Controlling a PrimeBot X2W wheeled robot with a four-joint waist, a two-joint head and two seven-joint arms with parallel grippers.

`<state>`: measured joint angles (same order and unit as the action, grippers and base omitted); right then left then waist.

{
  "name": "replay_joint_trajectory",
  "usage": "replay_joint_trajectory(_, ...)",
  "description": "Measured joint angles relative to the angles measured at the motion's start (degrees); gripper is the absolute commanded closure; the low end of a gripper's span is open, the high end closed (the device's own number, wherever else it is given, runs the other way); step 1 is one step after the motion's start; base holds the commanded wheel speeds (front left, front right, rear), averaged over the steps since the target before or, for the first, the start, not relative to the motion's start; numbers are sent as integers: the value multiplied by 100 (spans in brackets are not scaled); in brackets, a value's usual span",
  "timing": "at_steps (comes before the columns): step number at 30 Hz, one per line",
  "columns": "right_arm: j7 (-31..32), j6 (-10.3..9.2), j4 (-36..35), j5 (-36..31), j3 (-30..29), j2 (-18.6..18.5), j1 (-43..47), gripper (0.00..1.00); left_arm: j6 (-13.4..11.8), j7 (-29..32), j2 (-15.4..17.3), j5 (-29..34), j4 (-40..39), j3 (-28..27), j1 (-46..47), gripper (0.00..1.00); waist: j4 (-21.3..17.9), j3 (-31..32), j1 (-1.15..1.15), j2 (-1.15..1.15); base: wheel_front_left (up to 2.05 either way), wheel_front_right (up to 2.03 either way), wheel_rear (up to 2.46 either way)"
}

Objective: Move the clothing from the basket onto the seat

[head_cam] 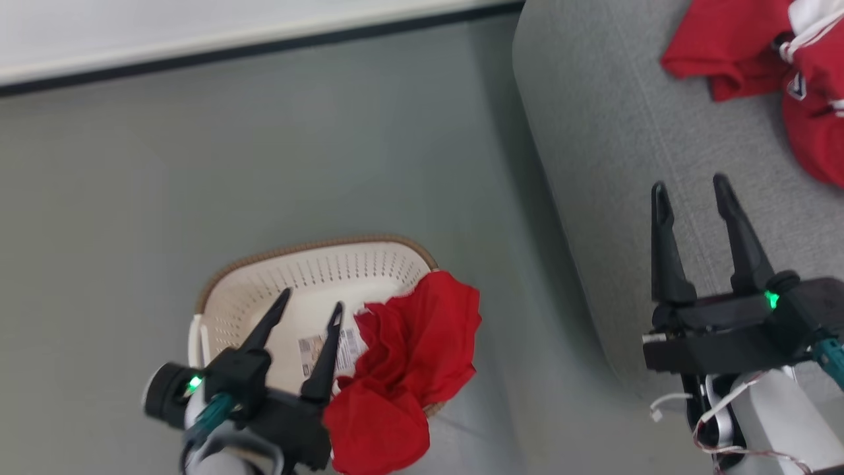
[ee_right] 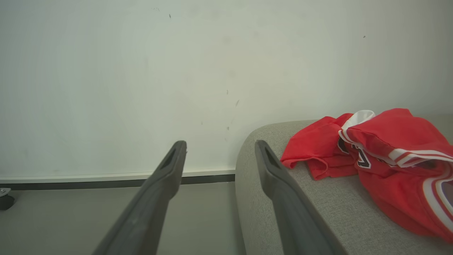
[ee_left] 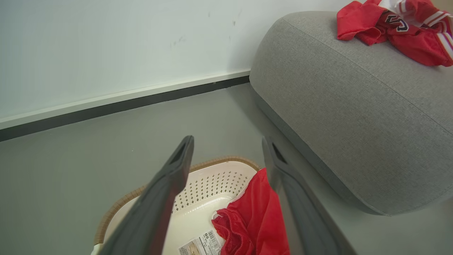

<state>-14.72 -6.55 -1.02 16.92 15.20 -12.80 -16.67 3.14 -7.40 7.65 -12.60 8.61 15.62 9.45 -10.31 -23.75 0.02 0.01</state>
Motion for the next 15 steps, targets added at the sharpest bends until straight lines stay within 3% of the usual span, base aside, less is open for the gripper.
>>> replay_joint_trajectory(15,-1,-5,-255,-144,-419,49,-1014,0,250,389,-249,371,1099,824,1433,0,-202,-1278,0,1,0,0,0)
